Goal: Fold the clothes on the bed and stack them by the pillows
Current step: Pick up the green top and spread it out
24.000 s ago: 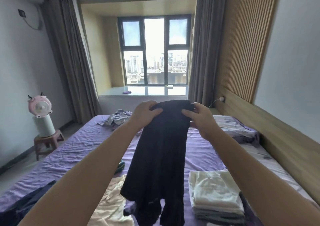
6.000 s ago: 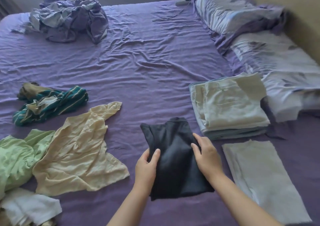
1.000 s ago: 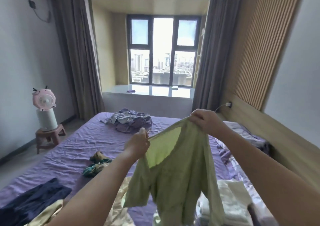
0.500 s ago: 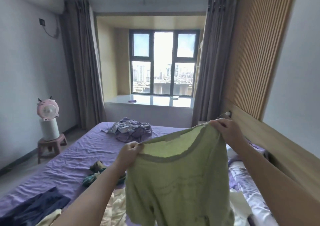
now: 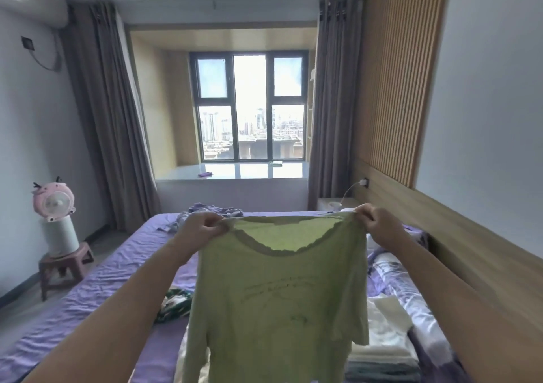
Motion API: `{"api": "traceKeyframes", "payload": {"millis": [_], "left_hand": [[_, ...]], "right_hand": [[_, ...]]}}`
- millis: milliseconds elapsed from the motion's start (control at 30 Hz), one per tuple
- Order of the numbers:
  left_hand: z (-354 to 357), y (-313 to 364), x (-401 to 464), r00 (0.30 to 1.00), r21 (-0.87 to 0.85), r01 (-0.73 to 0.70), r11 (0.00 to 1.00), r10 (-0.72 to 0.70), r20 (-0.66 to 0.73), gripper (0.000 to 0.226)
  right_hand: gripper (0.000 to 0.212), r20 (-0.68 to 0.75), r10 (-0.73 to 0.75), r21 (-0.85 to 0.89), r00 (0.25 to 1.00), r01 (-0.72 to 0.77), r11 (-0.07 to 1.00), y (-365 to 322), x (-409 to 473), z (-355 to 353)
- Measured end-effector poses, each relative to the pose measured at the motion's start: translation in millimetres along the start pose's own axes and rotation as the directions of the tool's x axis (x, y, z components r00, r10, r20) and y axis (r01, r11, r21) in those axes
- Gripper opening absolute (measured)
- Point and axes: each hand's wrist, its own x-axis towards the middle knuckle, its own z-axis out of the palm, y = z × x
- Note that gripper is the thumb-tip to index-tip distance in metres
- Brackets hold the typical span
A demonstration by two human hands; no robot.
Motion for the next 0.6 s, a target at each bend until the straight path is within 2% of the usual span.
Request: {"api": "traceKeyframes", "payload": {"millis": [67,167,300,367,433,600], "left_hand": [[-6.8,7.0,-4.2,0.991,0.021,-0.063,0.998,0.065,-0.118,0.005],[-18.3,22.0,-16.1,0.957,0.104,-0.138,0.985,0.16,-0.242,0.013],[-37.0,38.6,-40.5,0.841,0.216,-0.263,0.941,0.333,-0.426,0.012],[-47.3,37.9,-53.0,0.766,0.374,-0.276,0.885,0.438,-0.471,0.014],[-56.3,32.5,-66.2,0.713,0.529,-0.263,0.807,0.532,-0.457,0.019],[-76.4,20.7,-101.4,0.64,0.639,-0.299,0.709,0.645,-0.417,0.012]], "right_hand": [[0.014,-0.136,-0.014,-0.004,0.991,0.014,1.0,-15.7,-9.8,6.9],[0.015,-0.338,0.003,0.111,0.941,0.037,0.993,-49.6,-28.2,17.3],[0.018,-0.56,0.025,0.159,0.828,0.077,0.984,-88.6,-54.5,22.6],[0.02,-0.61,-0.017,0.097,0.792,0.096,0.991,-101.5,-69.2,22.0],[0.021,-0.615,-0.101,-0.026,0.782,0.108,0.994,-110.4,-85.3,21.8],[0.022,-0.575,-0.223,-0.213,0.787,0.119,0.97,-128.3,-121.7,21.6]]}}
